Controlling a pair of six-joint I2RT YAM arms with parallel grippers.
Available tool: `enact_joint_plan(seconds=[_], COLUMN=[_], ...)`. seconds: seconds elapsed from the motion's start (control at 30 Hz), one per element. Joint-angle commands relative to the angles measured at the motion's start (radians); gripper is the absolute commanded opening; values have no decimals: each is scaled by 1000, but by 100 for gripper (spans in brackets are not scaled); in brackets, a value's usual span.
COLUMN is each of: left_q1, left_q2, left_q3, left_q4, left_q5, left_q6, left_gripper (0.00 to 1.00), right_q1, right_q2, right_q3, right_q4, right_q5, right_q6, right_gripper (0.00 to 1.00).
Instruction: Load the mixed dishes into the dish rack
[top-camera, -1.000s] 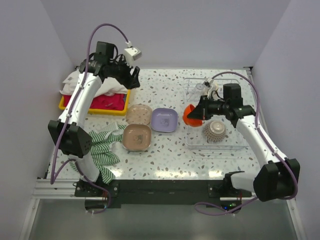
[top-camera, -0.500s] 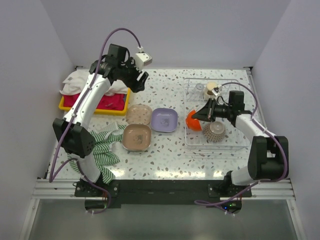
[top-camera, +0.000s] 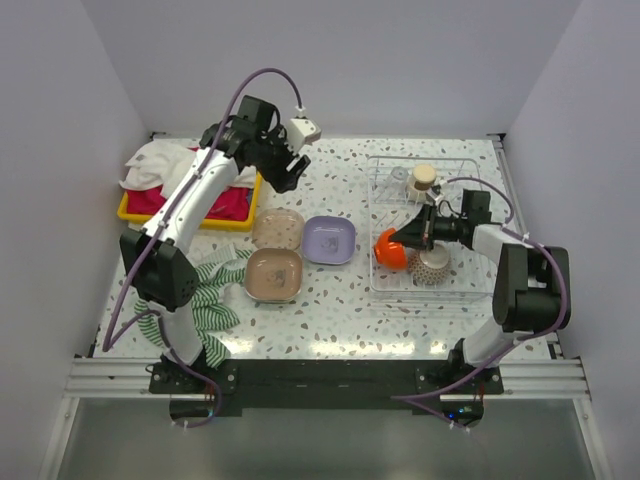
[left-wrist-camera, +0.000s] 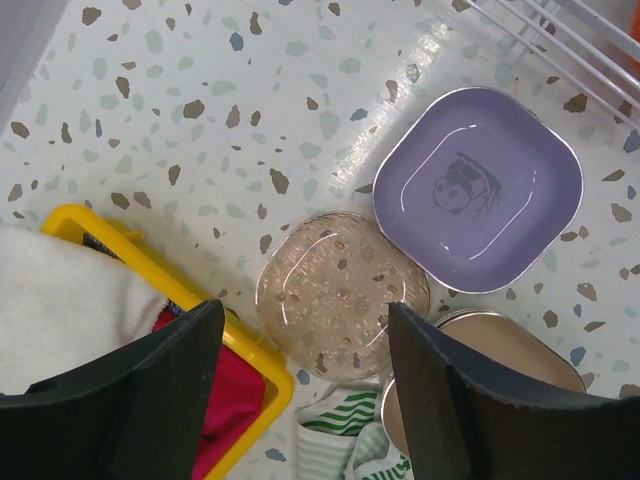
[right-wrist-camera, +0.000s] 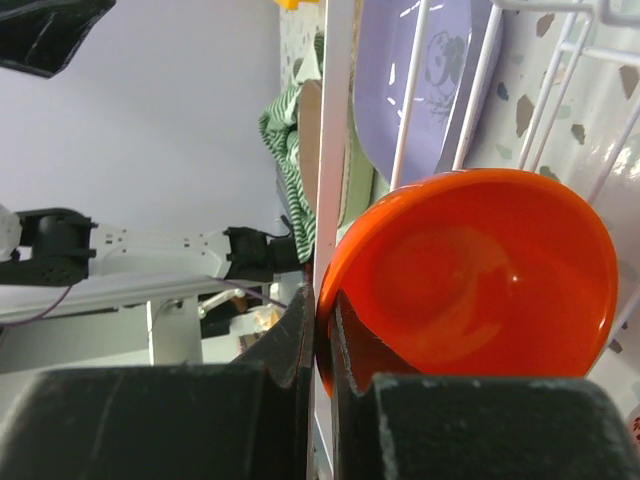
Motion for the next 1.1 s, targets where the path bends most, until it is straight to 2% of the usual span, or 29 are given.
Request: enact_joint_plan(seconds=[0.0,0.1,0.13,0.27,0.37,0.47,0.5,0.67,0.9,1.07], left_q1=[-19,-31,-34,-50,-62,-70,-71,-76,-79,-79], left_q2=[26,43,45,69,86,94,97,103,109,103], left_q3=[41,54,58,72,89,103,106,112,124,112], left_q4=[5,8,10,14,16,17,19,22,25,24], left_q5=[-14,-11,-9,2,6,14,17,26,51,66], left_q6=[21,19,19,16,15,13,12,13,7,7], left_gripper=[71,71,71,71,71,71,71,71,71,70], right_q1=[-33,-70,-81,-121,-127,-138,-141,-148,-148,-148], right_q2=[41,50,47,7,-2,-17,-17,-29,-71,-82], right_q3=[17,2,-12,-41,-34,0,35,129,267,325], right_q4=[-138,-224,-260,-297,-330,-396,-469,-643,-743,-812], right_q5=[8,12,14,60,86,112,123,206,454,577], right_q6=[-97,-123,-133,-142,-160,-212,-272,-442,-501,-548], right_gripper=[0,0,3,27,39,46,48,52,56,57])
